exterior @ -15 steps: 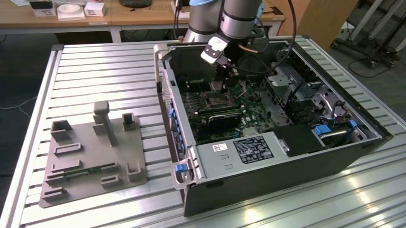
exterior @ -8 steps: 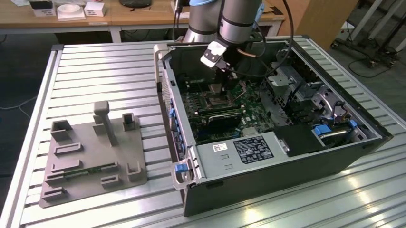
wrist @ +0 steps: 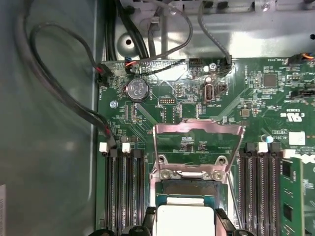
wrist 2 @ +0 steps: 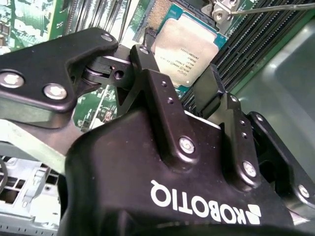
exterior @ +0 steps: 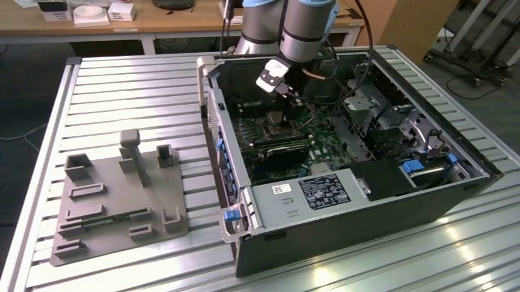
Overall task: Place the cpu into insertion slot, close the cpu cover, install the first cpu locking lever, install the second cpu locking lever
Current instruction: 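Place the cpu into insertion slot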
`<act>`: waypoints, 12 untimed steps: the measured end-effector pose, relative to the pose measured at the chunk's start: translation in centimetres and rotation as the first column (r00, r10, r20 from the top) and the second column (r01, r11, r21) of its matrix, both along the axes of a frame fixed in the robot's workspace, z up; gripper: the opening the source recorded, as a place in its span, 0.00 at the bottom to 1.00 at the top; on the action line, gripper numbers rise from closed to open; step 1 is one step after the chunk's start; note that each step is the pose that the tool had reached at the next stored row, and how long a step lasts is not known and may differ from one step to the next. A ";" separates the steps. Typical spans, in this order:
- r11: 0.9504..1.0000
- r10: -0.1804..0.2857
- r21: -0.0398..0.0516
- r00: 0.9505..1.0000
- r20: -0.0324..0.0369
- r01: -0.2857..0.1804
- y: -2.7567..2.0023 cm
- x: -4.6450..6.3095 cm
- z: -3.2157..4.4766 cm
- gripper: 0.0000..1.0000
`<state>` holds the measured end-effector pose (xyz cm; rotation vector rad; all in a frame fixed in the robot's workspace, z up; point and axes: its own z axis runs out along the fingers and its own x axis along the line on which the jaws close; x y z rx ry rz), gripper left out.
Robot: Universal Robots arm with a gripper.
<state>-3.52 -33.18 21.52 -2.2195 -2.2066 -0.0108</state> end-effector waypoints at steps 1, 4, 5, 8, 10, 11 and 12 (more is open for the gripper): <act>1.000 0.000 0.000 1.000 0.000 0.000 0.03 0.0 -0.18 0.54; 1.000 0.000 0.000 1.000 0.000 0.000 0.14 0.0 -0.72 0.54; 1.000 0.000 0.000 1.000 0.000 0.000 0.16 0.0 -0.91 0.54; 1.000 0.001 0.000 1.000 0.000 -0.001 0.16 0.1 -1.07 0.54; 1.000 0.001 0.000 1.000 0.001 -0.001 0.17 0.1 -1.08 0.54; 1.000 0.001 0.000 1.000 0.001 -0.001 0.17 0.1 -1.08 0.54; 1.000 0.001 0.000 1.000 0.001 -0.001 0.17 0.1 -1.08 0.54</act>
